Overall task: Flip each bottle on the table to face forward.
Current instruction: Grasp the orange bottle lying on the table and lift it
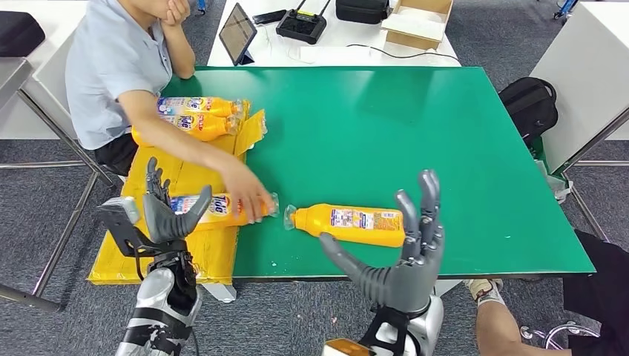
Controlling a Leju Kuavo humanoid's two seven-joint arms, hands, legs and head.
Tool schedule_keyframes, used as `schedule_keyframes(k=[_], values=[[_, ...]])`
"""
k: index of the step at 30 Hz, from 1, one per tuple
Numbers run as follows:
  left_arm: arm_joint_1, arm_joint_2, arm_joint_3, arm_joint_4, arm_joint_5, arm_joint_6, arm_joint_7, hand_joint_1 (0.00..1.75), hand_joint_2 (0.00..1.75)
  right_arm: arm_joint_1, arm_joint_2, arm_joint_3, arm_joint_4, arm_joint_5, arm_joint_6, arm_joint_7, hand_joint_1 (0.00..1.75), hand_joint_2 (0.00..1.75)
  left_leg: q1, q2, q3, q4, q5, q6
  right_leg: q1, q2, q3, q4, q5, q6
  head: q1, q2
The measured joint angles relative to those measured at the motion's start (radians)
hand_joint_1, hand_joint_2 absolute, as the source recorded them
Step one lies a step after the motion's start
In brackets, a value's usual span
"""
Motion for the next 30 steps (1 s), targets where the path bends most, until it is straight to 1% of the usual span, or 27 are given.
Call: schedule_keyframes(k=[2, 3, 7, 13, 16, 21, 26, 30], values=[[0.005, 0.018, -0.018, 0.005, -0.100, -0.008, 0.028, 0.00, 1.75, 0.012, 0.000, -0.019, -0.004, -0.007, 0.000, 0.000, 0.00, 1.75, 0.000, 0.000, 0.000, 0.000, 0.000, 0.000, 0.000, 0.000, 0.000, 0.000, 0.000, 0.000, 0.000, 0.000], [0.007, 0.024, -0.024, 0.010, -0.125, -0.018, 0.042, 0.00, 1.75, 0.016, 0.000, -0.026, -0.006, -0.004, 0.000, 0.000, 0.00, 1.75, 0.000, 0.000, 0.000, 0.000, 0.000, 0.000, 0.000, 0.000, 0.000, 0.000, 0.000, 0.000, 0.000, 0.000], [0.007, 0.037, -0.037, 0.036, -0.141, -0.037, 0.063, 0.00, 1.75, 0.027, 0.000, -0.044, -0.009, 0.008, 0.000, 0.000, 0.00, 1.75, 0.000, 0.000, 0.000, 0.000, 0.000, 0.000, 0.000, 0.000, 0.000, 0.000, 0.000, 0.000, 0.000, 0.000], [0.008, 0.049, -0.041, 0.053, -0.148, -0.031, 0.070, 0.00, 1.75, 0.035, 0.000, -0.059, -0.012, 0.012, 0.000, 0.000, 0.00, 1.75, 0.000, 0.000, 0.000, 0.000, 0.000, 0.000, 0.000, 0.000, 0.000, 0.000, 0.000, 0.000, 0.000, 0.000], [0.014, 0.058, -0.039, 0.054, -0.172, -0.025, 0.082, 0.00, 1.75, 0.050, 0.004, -0.075, -0.005, 0.034, 0.000, 0.000, 0.00, 1.75, 0.000, 0.000, 0.000, 0.000, 0.000, 0.000, 0.000, 0.000, 0.000, 0.000, 0.000, 0.000, 0.000, 0.000], [0.067, 0.074, -0.024, 0.028, -0.302, -0.024, 0.093, 0.00, 1.75, 0.082, 0.020, -0.156, 0.044, 0.064, 0.000, 0.000, 0.00, 1.75, 0.000, 0.000, 0.000, 0.000, -0.001, 0.000, 0.000, 0.000, 0.000, 0.000, 0.000, 0.000, 0.000, 0.000], [0.117, 0.084, -0.012, -0.008, -0.383, 0.001, 0.106, 0.00, 1.75, 0.094, 0.032, -0.238, 0.107, 0.090, 0.000, 0.001, 0.00, 1.75, 0.000, 0.000, 0.000, 0.000, -0.001, -0.001, 0.000, 0.000, 0.000, 0.000, -0.001, 0.000, 0.000, 0.000], [0.178, 0.090, 0.006, -0.070, -0.472, 0.042, 0.121, 0.00, 1.75, 0.105, 0.035, -0.308, 0.218, 0.164, 0.000, 0.043, 0.00, 1.75, 0.000, 0.000, 0.000, 0.000, -0.001, -0.001, 0.000, 0.000, 0.000, 0.000, -0.001, 0.000, 0.000, 0.000]])
